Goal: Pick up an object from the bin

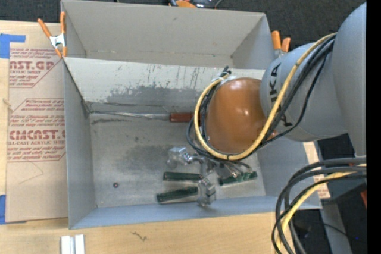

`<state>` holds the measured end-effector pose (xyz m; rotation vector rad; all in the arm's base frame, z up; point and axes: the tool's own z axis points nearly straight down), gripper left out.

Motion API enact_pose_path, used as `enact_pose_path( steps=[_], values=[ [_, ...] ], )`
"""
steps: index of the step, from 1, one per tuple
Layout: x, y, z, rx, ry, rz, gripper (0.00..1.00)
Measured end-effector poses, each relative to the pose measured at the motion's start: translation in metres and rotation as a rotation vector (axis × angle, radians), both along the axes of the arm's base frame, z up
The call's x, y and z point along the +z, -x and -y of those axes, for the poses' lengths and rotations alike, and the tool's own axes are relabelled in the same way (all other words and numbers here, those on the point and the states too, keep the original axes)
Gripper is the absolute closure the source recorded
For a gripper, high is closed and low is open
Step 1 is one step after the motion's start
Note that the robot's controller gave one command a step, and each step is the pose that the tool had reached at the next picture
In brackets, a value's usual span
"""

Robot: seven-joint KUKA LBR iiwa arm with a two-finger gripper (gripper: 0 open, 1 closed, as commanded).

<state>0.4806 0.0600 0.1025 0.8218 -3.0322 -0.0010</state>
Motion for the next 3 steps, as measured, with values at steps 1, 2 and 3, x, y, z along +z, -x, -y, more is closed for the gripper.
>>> enact_pose_path(
  steps=[1,2,3],
  values=[
    [-0.0324,-0.0045,0.0002,0.036,-0.002,0.011,0.00],
    [-0.0313,-0.0068,-0.0006,0.036,-0.001,0.009,0.00],
    [-0.0324,-0.0050,-0.0005,0.035,-0.001,0.003,1.00]
  ],
)
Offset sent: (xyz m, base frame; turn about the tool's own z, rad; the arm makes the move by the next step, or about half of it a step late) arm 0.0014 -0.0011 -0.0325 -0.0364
